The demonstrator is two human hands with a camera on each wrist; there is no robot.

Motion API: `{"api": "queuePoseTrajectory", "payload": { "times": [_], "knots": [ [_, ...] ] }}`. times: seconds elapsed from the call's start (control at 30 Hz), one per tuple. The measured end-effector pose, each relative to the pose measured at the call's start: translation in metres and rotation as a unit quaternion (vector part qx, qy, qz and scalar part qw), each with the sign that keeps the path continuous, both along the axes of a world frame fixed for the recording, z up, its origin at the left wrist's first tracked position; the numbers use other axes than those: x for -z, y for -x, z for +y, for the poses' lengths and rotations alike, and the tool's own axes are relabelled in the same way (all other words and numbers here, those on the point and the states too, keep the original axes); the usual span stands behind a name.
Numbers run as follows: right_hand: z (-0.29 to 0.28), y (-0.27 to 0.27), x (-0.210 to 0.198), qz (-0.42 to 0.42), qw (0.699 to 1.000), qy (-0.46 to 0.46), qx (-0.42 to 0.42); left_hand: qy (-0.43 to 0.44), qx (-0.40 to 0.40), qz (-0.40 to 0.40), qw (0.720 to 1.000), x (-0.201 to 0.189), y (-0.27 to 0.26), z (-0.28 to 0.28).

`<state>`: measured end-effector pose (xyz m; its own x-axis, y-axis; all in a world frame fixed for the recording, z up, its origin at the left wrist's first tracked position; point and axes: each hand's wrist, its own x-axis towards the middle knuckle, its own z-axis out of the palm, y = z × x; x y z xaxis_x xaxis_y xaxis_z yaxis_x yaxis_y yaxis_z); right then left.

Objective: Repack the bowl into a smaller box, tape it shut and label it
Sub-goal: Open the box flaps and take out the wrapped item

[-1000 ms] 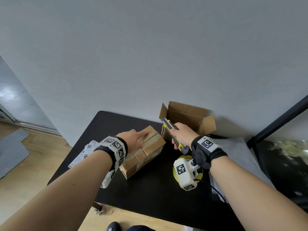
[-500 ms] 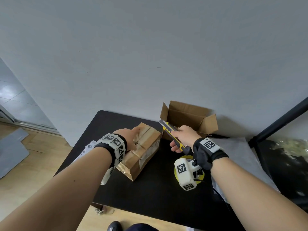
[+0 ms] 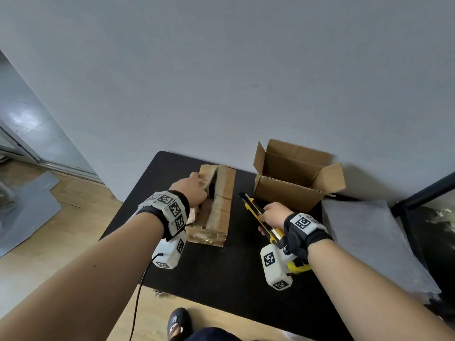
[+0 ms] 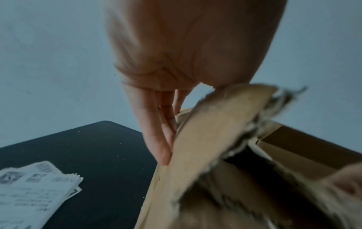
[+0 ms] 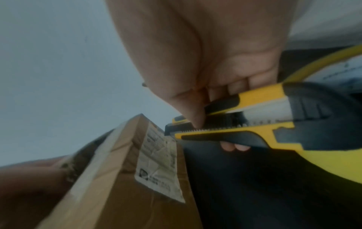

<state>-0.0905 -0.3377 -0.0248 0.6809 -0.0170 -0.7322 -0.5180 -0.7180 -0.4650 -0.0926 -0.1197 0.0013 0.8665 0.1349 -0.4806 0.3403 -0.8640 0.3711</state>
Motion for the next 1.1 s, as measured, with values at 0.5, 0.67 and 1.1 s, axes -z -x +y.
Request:
{"api": "queuePoseTrajectory", "payload": {
  "times": [0.5,0.67,1.1],
  "knots": [
    [0.031,-0.018,0.006,-0.195,0.979,0.049,-0.001,0.211,-0.119,0.047,0.969,0.002,-0.013,0.023],
    [0.074,-0.015,-0.020,-0.196,0.970,0.087,-0.113,0.163,-0.064,0.030,0.984,0.000,-0.011,0.030],
    [0.059,-0.021,-0.032,-0.176,0.984,0.025,-0.008,-0.039,0.207,-0.177,0.961,-0.002,-0.011,0.051]
  ]
}}
